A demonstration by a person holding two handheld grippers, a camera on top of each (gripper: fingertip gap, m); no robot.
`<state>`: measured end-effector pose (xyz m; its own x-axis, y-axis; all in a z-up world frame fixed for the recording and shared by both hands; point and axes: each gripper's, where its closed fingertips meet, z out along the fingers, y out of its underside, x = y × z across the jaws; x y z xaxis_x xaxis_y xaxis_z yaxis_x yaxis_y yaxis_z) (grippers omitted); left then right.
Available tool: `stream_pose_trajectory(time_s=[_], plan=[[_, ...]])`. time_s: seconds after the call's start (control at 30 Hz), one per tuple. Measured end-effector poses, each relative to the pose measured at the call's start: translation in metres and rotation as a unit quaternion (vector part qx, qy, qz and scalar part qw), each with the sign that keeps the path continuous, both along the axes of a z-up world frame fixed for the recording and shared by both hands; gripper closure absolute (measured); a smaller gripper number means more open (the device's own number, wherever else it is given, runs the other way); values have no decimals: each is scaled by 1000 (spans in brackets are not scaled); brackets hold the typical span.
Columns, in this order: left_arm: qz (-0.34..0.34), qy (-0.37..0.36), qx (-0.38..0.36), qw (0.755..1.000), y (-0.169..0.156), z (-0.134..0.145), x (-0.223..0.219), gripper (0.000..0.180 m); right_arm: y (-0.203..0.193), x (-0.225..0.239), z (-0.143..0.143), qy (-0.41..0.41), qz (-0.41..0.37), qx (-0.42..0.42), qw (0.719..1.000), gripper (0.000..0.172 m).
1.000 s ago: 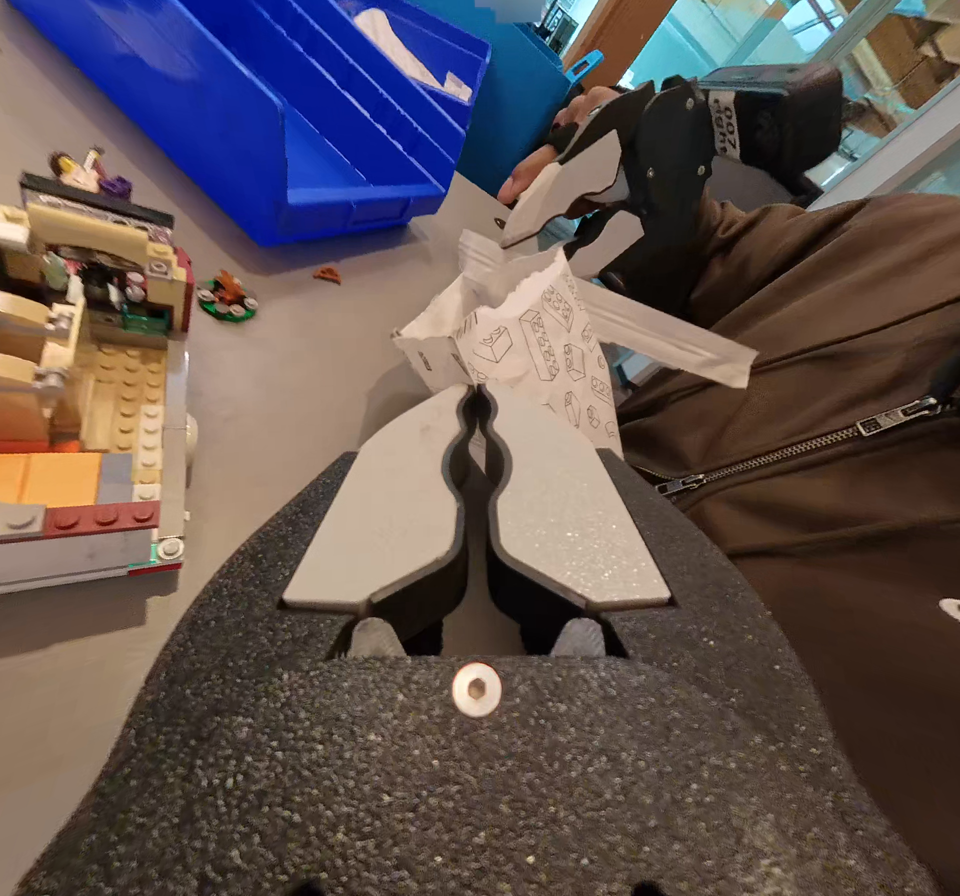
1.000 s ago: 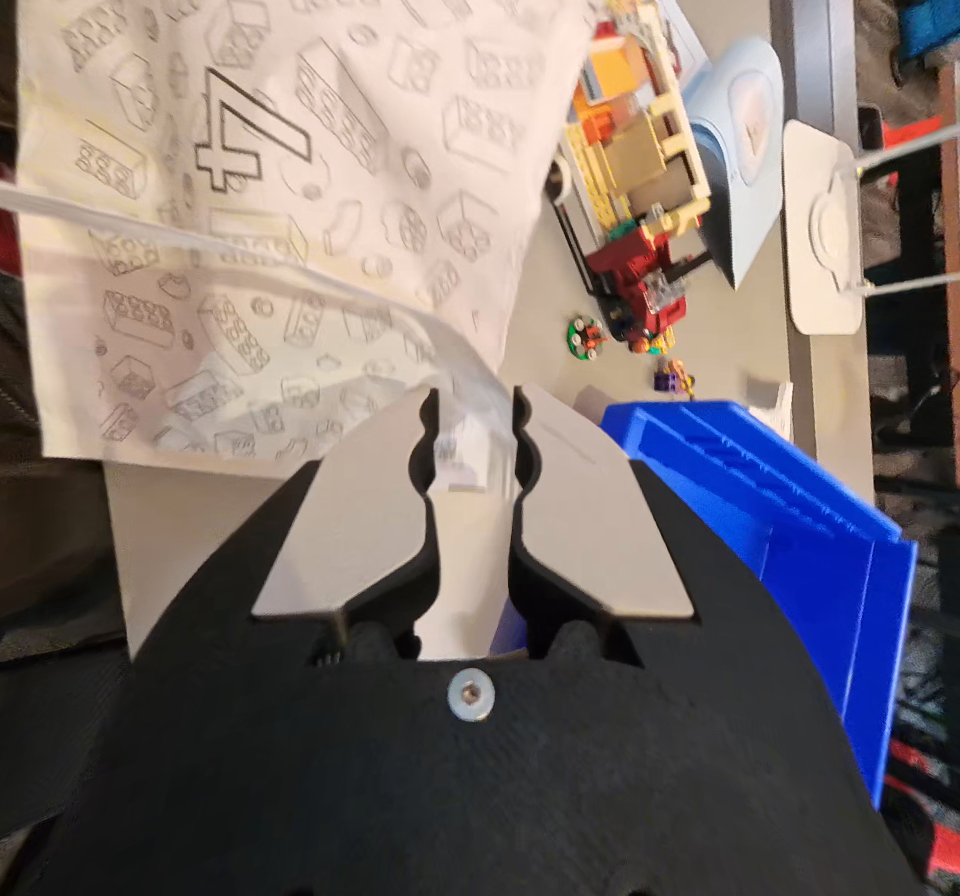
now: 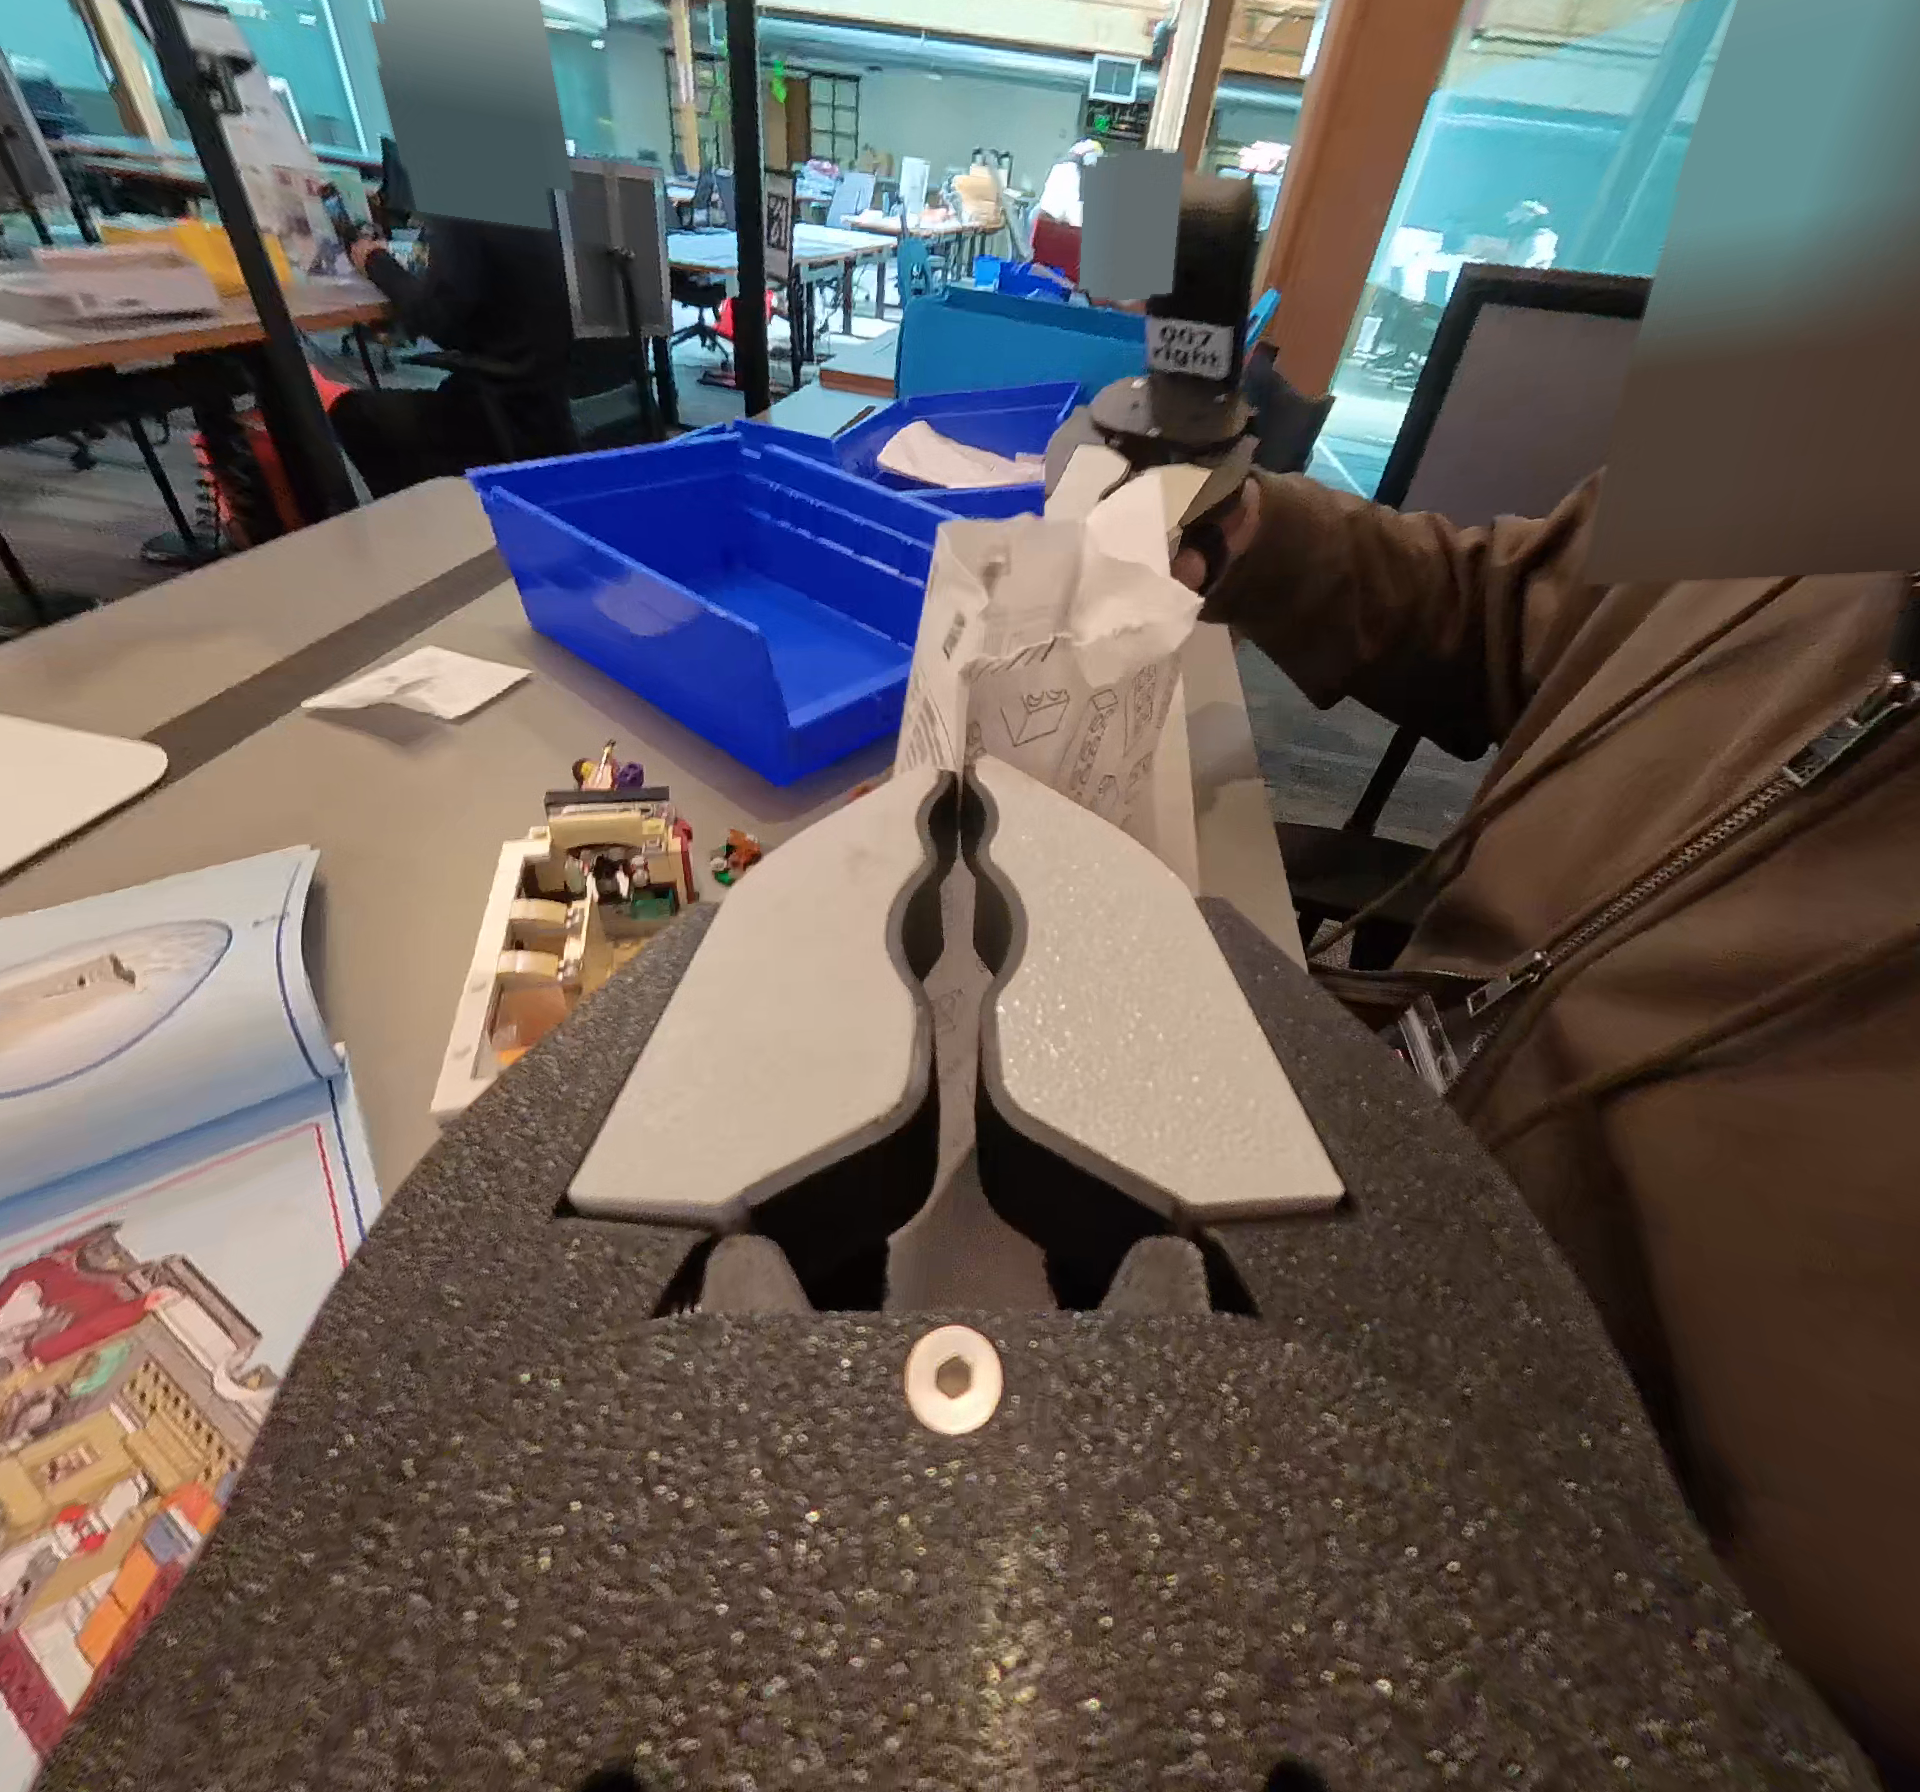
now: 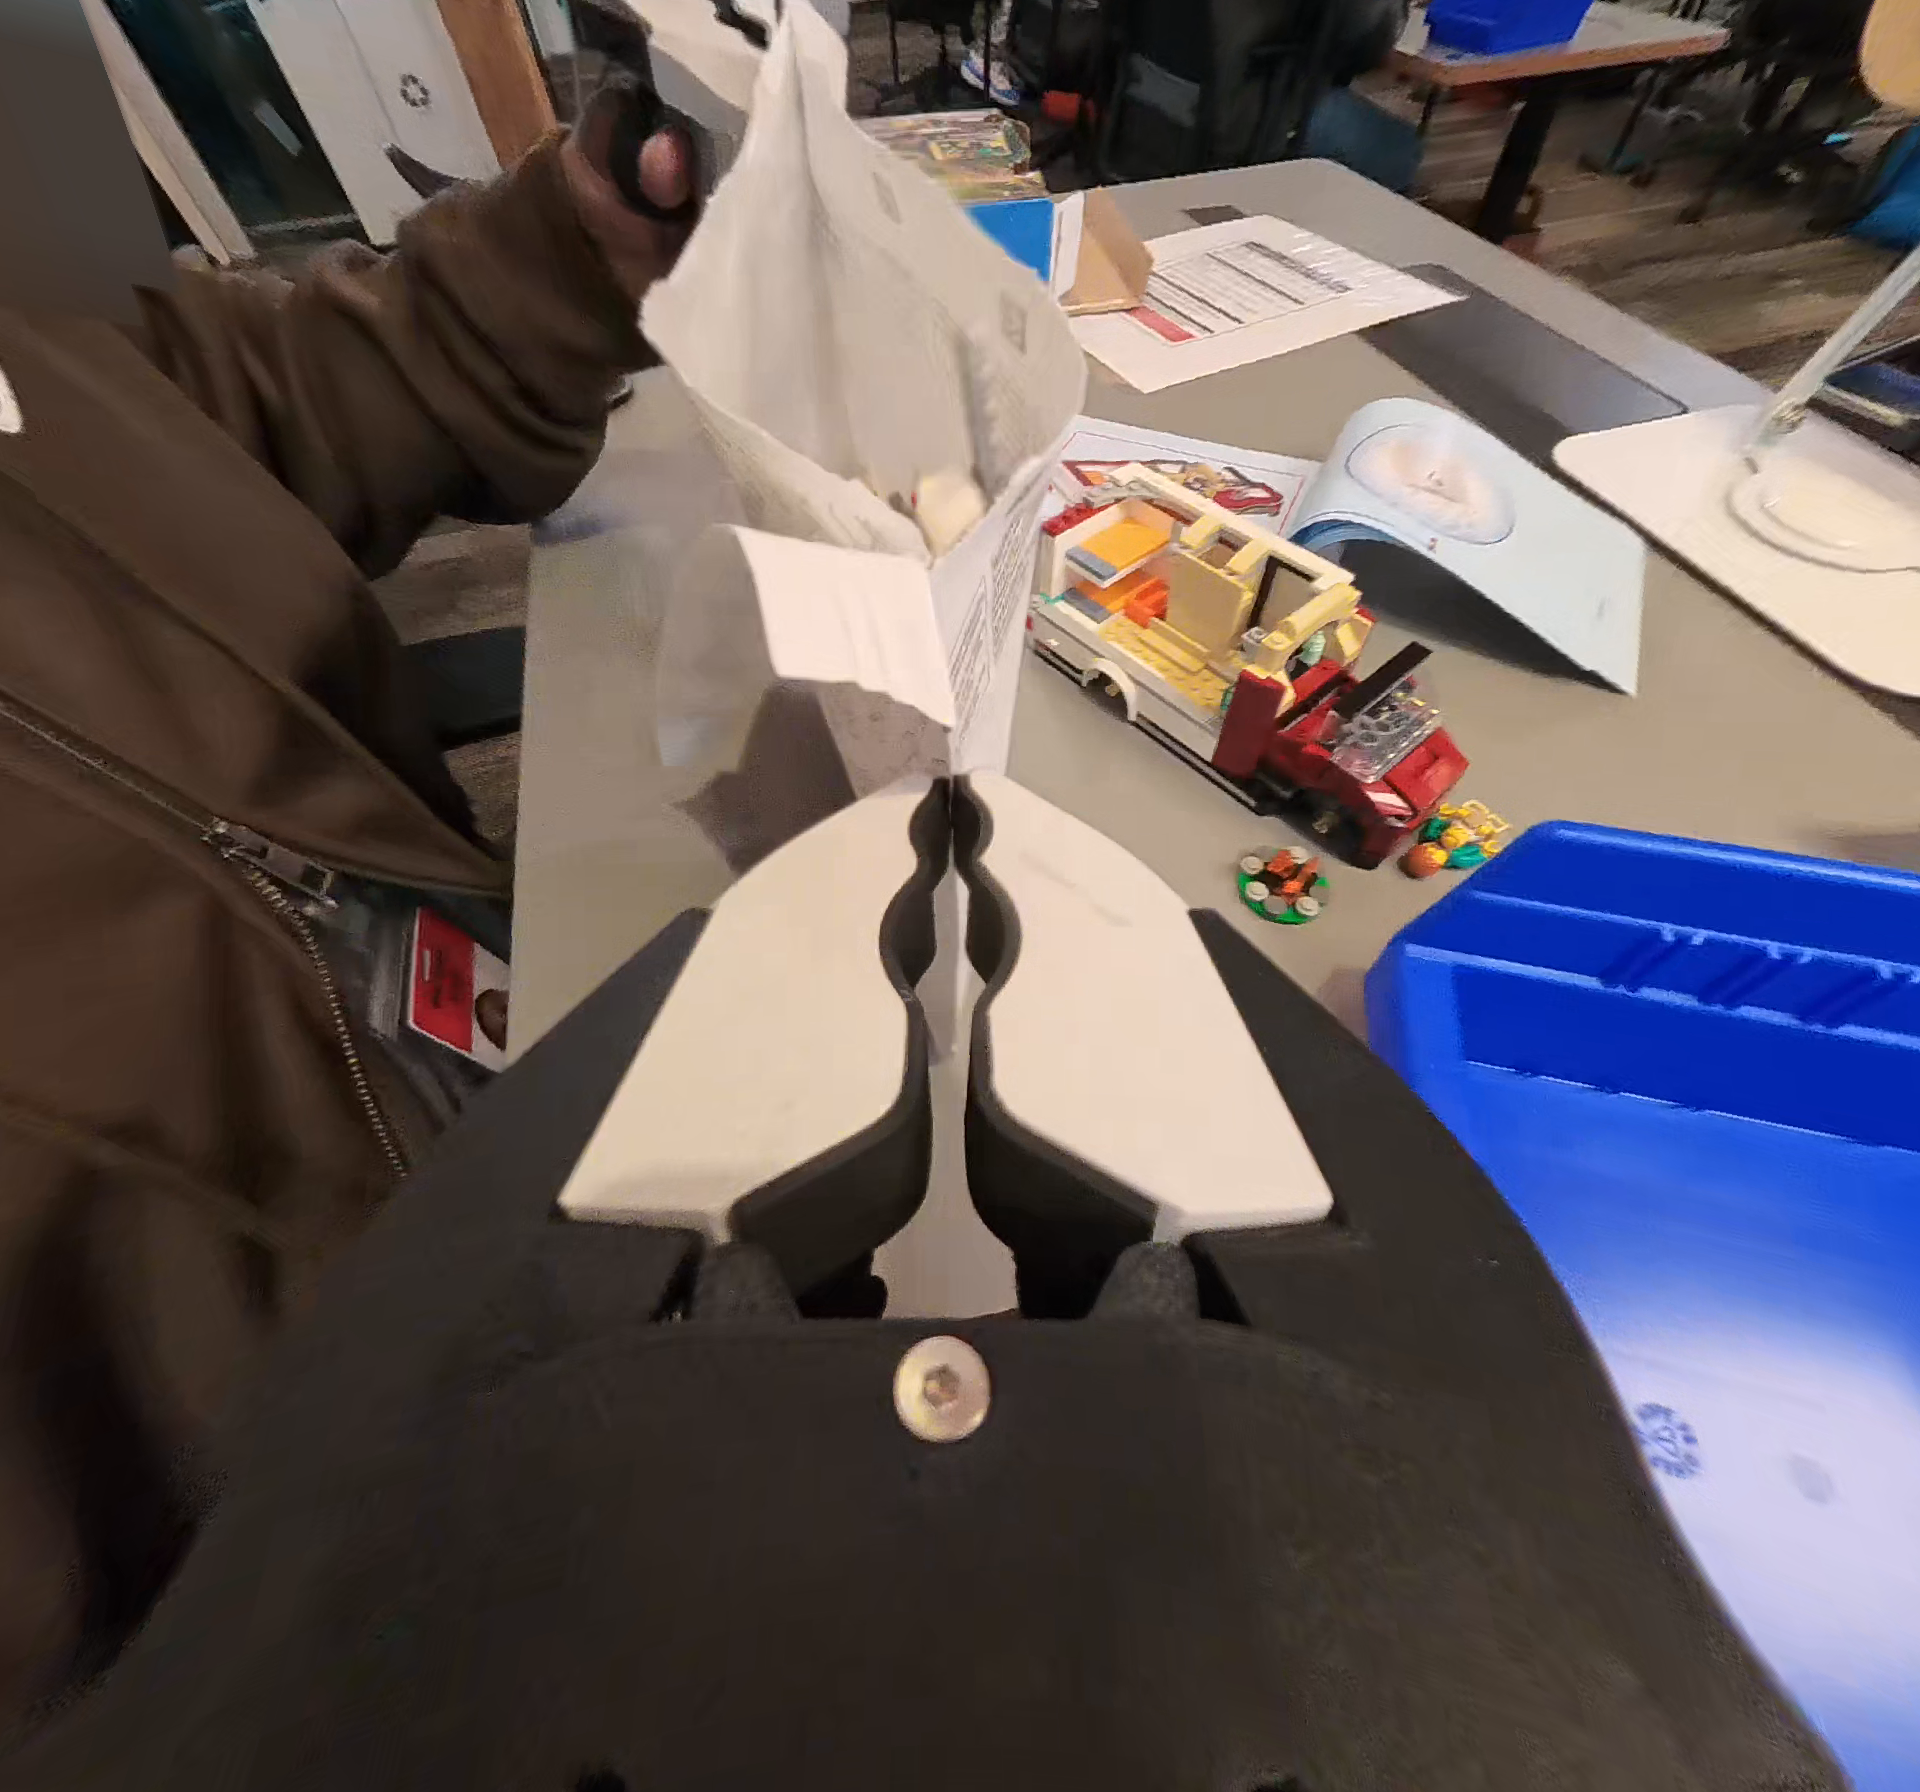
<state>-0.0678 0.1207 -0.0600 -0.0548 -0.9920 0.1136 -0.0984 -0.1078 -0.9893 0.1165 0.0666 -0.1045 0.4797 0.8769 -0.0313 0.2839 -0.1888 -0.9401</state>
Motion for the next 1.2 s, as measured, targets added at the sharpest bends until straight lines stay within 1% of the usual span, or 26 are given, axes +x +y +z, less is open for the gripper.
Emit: stream_pose_trajectory(time_s=[0.07,0.17,0.27,0.37,0.43,0.47,0.57,0.6,0.67,0.77,0.8,0.93,1.0,1.07,1.1,1.2], plan=[[6,3,-10,1000,3,-5,-1,180,1,1,3,0,-4,1,1000,172],[15,-8,-10,1000,5,-6,-4,180,2,4,6,-26,-8,27,999,172],[15,5,-15,1000,6,-17,-4,180,2,6,2,-40,-7,19,999,172],[10,-7,-14,1000,4,-19,-8,180,-1,3,3,-41,3,25,999,172],[2,-12,-16,1000,1,-23,-8,180,-4,1,-1,-34,13,13,999,171],[1,-16,-16,1000,1,-24,-7,180,-4,-1,-4,-26,19,3,999,169],[-10,-33,-18,999,-2,-23,-7,180,1,-4,-18,-19,17,-36,999,150],[-10,-34,-16,999,-2,-23,-7,180,2,-5,-21,-18,17,-41,999,148],[-12,-34,-13,999,-3,-23,-8,180,4,-9,-24,-14,21,-41,999,151],[-23,-37,-14,999,-7,-23,-10,180,6,-14,-22,-13,26,-25,999,171],[-26,-39,-14,999,-9,-24,-11,179,6,-15,-22,-15,27,-19,999,171],[-6,-30,-26,999,-1,-32,-13,139,7,-16,-20,-10,31,-15,999,172],[-8,-11,-22,1000,-1,-41,-10,132,8,-16,-20,-9,31,-13,999,172],[-8,13,-7,1000,-1,-51,-6,133,9,-16,-20,-11,31,-9,999,172],[-5,28,4,1000,0,-56,-3,138,9,-17,-20,-12,32,-7,999,172],[-11,50,37,998,-3,-64,3,163,9,-16,-20,-21,31,1,999,172]])
